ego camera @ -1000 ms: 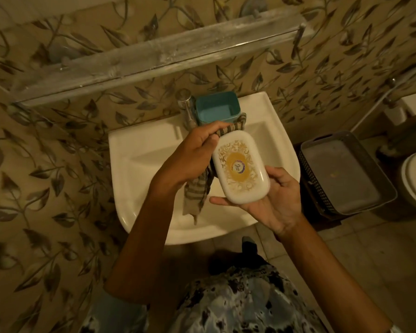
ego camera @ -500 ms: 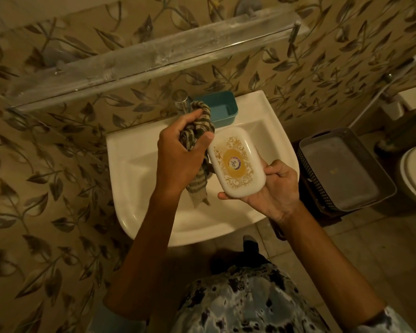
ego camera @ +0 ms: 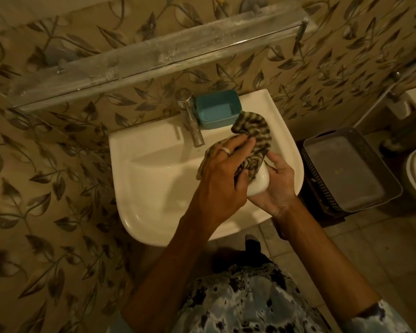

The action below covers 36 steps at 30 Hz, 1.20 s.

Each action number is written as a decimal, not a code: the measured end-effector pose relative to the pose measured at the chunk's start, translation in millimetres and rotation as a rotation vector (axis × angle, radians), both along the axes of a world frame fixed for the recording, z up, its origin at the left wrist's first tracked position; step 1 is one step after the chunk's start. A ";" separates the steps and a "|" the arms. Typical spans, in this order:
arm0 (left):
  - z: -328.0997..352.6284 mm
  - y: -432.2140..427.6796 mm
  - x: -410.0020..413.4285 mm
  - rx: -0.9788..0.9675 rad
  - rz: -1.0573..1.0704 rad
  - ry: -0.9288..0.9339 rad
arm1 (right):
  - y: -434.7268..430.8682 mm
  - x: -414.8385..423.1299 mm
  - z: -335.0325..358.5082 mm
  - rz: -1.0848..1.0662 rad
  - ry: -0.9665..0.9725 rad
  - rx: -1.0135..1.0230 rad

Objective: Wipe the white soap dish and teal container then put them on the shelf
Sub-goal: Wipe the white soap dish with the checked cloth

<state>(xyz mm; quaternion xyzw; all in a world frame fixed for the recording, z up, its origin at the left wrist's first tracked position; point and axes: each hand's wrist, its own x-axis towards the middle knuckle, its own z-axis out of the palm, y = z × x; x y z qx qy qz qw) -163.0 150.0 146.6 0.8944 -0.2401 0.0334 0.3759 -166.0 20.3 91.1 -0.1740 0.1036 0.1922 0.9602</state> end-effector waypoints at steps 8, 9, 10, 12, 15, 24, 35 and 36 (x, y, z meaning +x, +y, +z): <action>-27.0 1.2 11.6 -0.025 -0.015 -0.018 | 11.8 -7.7 -7.8 0.000 0.075 -0.097; -29.5 -2.8 7.8 -0.040 0.000 -0.013 | 11.6 -7.2 -9.1 -0.018 0.087 -0.092; -32.1 -6.9 2.4 -0.043 0.009 -0.019 | 11.3 -5.9 -9.2 -0.047 0.099 -0.087; -37.4 -13.7 -10.4 -0.048 -0.012 -0.040 | 10.0 -3.5 -9.8 -0.119 0.116 -0.097; -45.9 -20.8 -28.8 -0.014 -0.062 -0.101 | 3.6 -7.6 -9.8 -0.217 0.093 -0.089; -42.9 -37.6 -1.9 0.221 0.034 -0.139 | 6.4 -13.5 -15.0 -0.216 0.133 -0.117; -40.2 -23.2 34.4 -0.178 0.263 0.258 | 11.3 -7.1 -9.0 -0.099 0.179 -0.106; -41.4 -21.9 28.9 -0.193 0.265 0.245 | 12.1 -6.6 -8.1 -0.099 0.174 -0.104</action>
